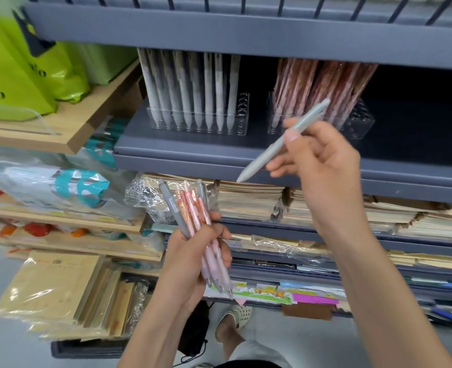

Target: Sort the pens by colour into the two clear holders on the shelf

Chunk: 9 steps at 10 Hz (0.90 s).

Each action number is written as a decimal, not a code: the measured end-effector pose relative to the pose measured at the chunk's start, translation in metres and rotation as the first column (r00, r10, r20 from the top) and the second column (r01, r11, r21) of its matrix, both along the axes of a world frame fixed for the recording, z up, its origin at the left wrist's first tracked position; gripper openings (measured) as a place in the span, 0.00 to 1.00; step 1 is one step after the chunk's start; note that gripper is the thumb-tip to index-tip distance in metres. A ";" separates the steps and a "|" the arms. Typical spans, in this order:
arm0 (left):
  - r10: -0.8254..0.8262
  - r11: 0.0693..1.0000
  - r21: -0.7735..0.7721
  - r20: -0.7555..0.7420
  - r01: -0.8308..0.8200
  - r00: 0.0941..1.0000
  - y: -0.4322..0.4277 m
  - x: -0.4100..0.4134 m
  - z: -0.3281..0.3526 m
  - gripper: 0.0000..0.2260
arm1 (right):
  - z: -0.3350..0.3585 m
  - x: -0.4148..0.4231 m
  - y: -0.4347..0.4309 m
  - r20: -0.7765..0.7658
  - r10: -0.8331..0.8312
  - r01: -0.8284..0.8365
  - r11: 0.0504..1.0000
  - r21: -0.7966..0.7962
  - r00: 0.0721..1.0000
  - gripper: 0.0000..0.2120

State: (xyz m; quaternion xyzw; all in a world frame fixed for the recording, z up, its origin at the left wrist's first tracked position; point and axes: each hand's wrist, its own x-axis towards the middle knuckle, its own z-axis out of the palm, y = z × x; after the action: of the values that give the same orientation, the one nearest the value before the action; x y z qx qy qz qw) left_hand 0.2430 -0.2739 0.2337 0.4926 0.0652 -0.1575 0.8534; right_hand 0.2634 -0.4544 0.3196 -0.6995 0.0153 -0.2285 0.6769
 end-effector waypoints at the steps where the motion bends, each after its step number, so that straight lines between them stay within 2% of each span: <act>1: 0.035 0.999 0.037 -0.011 -0.035 0.999 0.003 0.009 0.004 0.06 | 0.009 0.018 -0.003 0.086 -0.105 0.107 0.994 -0.024 0.991 0.03; 2: 0.047 0.998 0.032 -0.008 -0.047 0.999 0.004 0.017 0.007 0.07 | 0.014 0.036 -0.002 0.135 -0.234 0.239 0.971 -0.019 0.963 0.04; 3: 0.007 1.000 0.023 0.042 -0.008 0.999 0.006 0.022 0.009 0.15 | 0.013 0.054 0.000 0.152 -0.377 0.393 0.914 -0.097 0.914 0.08; 4: -0.037 0.999 0.018 0.078 0.036 0.996 0.007 0.025 0.010 0.14 | 0.010 0.073 0.003 0.167 -0.482 0.510 0.819 -0.263 0.860 0.07; 5: -0.040 0.999 -0.002 0.070 0.040 0.997 0.007 0.029 0.008 0.11 | 0.010 0.089 0.006 0.233 -0.412 0.470 0.813 -0.343 0.881 0.04; 6: -0.033 0.999 -0.023 0.067 0.035 0.997 0.008 0.030 0.006 0.10 | 0.010 0.105 0.005 0.243 -0.331 0.408 0.800 -0.440 0.912 0.05; 7: -0.037 0.998 -0.038 0.065 0.040 0.997 0.011 0.031 0.006 0.10 | 0.015 0.120 0.002 0.129 -0.340 0.341 0.691 -0.638 0.932 0.15; 8: -0.033 0.999 -0.028 0.076 0.035 0.997 0.012 0.032 0.006 0.11 | 0.021 0.132 0.004 0.065 -0.328 0.270 0.632 -0.726 0.942 0.17; 9: -0.011 1.000 -0.004 0.081 0.011 0.997 0.011 0.033 0.006 0.11 | 0.024 0.136 0.010 0.018 -0.364 0.256 0.617 -0.745 0.931 0.15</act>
State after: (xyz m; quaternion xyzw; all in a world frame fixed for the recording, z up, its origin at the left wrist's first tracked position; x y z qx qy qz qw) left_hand 0.2760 -0.2625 0.2399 0.4972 0.0273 -0.1422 0.8555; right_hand 0.3998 -0.4442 0.3435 -0.9122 0.0886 -0.2807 0.2850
